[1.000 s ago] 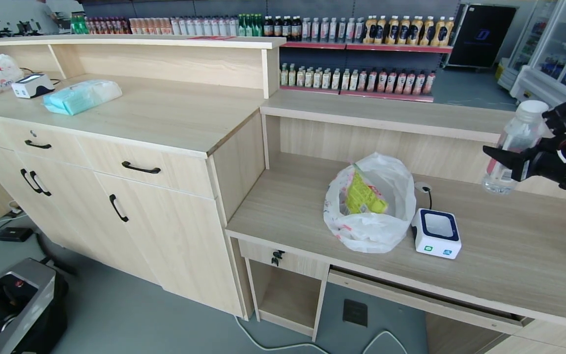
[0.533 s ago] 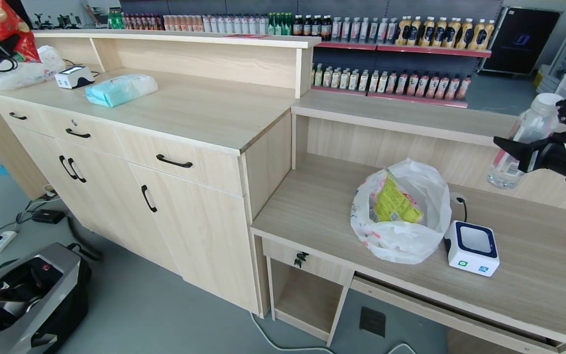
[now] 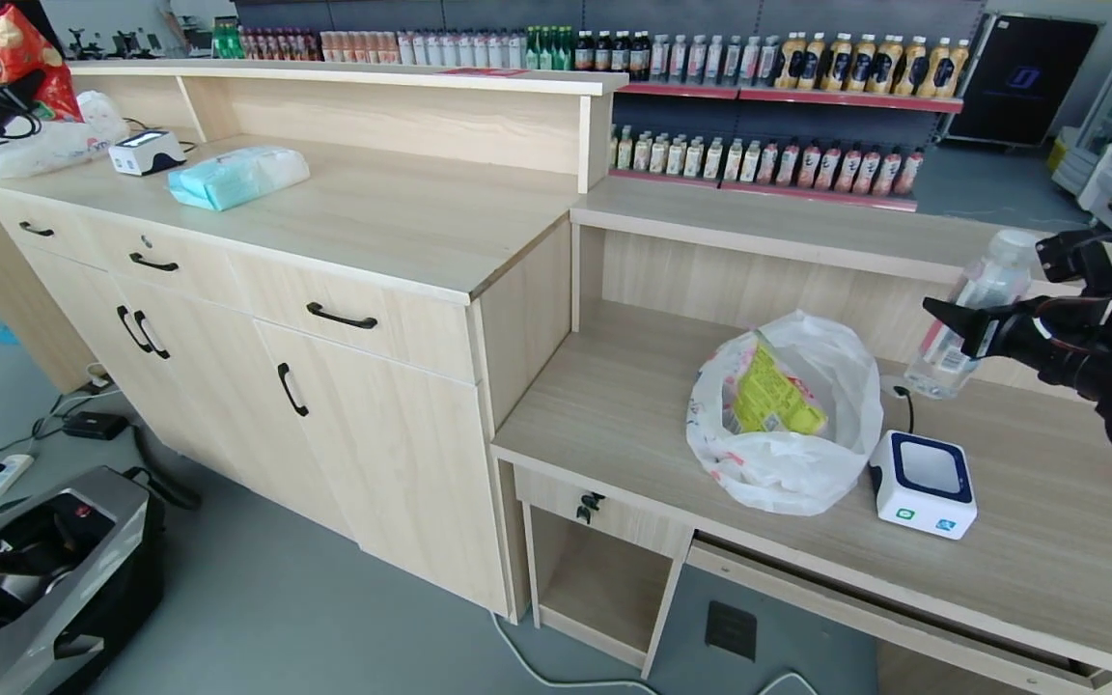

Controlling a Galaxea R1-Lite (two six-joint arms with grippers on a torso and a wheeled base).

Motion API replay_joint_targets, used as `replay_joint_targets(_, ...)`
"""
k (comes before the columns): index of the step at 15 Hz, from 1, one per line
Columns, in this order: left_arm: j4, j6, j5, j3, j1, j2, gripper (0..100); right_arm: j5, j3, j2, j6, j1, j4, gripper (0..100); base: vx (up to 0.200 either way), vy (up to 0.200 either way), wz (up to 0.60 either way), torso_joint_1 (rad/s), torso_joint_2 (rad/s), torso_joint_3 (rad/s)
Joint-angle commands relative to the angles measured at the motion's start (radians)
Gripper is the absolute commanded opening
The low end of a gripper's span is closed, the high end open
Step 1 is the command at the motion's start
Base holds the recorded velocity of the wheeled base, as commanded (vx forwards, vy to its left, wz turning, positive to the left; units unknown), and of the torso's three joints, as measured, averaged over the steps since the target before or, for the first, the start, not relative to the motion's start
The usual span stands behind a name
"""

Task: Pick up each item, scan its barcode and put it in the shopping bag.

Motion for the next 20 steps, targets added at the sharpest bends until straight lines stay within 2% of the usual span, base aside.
replay_joint_targets(1, 0.000, 0.000, 0.000, 0.000, 0.001, 0.000, 100, 0.000, -0.030, 0.117, 0.009, 0.048, -0.043, 0, 0.000, 0.000, 0.00, 0.000, 0.00, 0.000)
replay_joint_targets(8, 0.000, 0.000, 0.000, 0.000, 0.001, 0.000, 100, 0.002, -0.053, 0.247, -0.002, 0.174, -0.154, 0, 0.000, 0.000, 0.00, 0.000, 0.00, 0.000)
replay_joint_targets(15, 0.000, 0.000, 0.000, 0.000, 0.001, 0.000, 100, 0.006, -0.091, 0.371, -0.010, 0.173, -0.247, 0, 0.000, 0.000, 0.00, 0.000, 0.00, 0.000)
replay_joint_targets(20, 0.000, 0.000, 0.000, 0.000, 0.001, 0.000, 100, 0.008, -0.122, 0.419, -0.011, 0.173, -0.247, 0, 0.000, 0.000, 0.00, 0.000, 0.00, 0.000)
